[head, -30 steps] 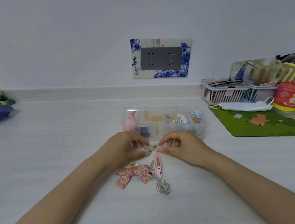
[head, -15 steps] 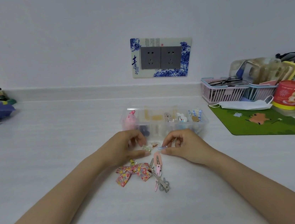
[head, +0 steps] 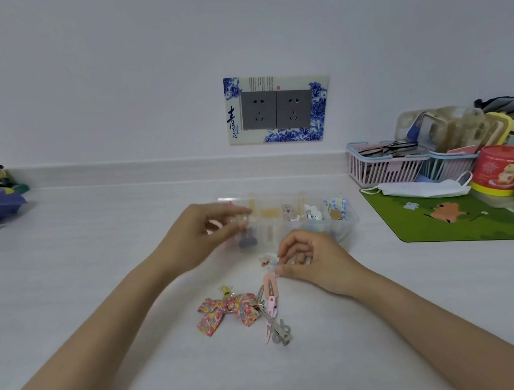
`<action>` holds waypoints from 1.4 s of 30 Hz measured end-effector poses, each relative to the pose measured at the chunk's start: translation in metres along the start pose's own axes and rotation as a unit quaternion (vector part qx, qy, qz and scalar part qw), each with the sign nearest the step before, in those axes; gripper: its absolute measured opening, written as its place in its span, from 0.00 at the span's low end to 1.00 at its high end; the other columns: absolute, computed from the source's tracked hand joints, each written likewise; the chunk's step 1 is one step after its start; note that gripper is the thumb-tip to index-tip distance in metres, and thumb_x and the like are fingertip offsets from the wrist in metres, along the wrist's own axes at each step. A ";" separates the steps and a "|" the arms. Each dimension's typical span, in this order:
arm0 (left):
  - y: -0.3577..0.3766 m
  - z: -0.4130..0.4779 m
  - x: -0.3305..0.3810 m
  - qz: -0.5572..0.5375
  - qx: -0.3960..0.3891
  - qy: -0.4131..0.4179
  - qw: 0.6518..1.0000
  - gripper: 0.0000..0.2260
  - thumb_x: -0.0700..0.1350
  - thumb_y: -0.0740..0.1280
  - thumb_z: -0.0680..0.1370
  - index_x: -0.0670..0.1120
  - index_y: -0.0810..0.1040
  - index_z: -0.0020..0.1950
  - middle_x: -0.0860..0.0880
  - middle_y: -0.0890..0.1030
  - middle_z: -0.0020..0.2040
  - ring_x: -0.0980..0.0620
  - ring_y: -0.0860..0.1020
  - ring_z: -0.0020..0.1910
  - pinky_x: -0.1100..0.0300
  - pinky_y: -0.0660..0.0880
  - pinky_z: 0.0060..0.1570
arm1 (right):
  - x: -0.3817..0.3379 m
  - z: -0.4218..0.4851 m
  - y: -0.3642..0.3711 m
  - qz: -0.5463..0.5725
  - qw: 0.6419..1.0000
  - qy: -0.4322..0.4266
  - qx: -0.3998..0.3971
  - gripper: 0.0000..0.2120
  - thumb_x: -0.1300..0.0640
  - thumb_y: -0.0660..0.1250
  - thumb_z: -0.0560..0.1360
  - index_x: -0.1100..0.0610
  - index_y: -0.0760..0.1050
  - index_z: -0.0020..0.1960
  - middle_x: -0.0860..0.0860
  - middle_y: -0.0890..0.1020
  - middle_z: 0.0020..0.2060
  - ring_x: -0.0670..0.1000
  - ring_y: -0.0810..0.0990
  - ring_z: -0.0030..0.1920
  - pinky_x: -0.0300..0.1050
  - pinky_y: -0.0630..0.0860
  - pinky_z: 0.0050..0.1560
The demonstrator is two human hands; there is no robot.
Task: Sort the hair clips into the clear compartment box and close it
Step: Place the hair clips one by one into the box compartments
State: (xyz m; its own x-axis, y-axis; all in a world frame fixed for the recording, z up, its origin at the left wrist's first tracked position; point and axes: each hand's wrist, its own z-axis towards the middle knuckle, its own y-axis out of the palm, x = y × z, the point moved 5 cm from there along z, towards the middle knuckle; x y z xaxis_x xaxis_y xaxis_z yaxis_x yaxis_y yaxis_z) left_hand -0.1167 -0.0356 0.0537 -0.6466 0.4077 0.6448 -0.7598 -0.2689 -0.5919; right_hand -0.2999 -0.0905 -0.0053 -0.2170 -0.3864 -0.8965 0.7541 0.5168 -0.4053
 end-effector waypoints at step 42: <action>0.012 -0.016 -0.013 0.037 -0.024 0.007 0.999 0.07 0.48 0.68 0.76 0.55 0.81 0.53 0.57 0.82 0.47 0.56 0.78 0.45 0.63 0.74 0.45 | -0.042 0.015 -0.012 -0.049 0.995 -0.080 0.030 0.05 0.61 0.73 0.70 0.52 0.80 0.41 0.41 0.81 0.34 0.41 0.74 0.35 0.30 0.70 0.37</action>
State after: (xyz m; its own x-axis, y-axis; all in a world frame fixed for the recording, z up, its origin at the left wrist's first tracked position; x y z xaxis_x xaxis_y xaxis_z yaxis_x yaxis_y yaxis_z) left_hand -0.1164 -0.0300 0.0299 -0.7003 0.4003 0.5911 -0.7049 -0.2567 -0.6613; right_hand -0.2911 -0.0918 0.0400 -0.1941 -0.5521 -0.8109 0.7705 0.4258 -0.4743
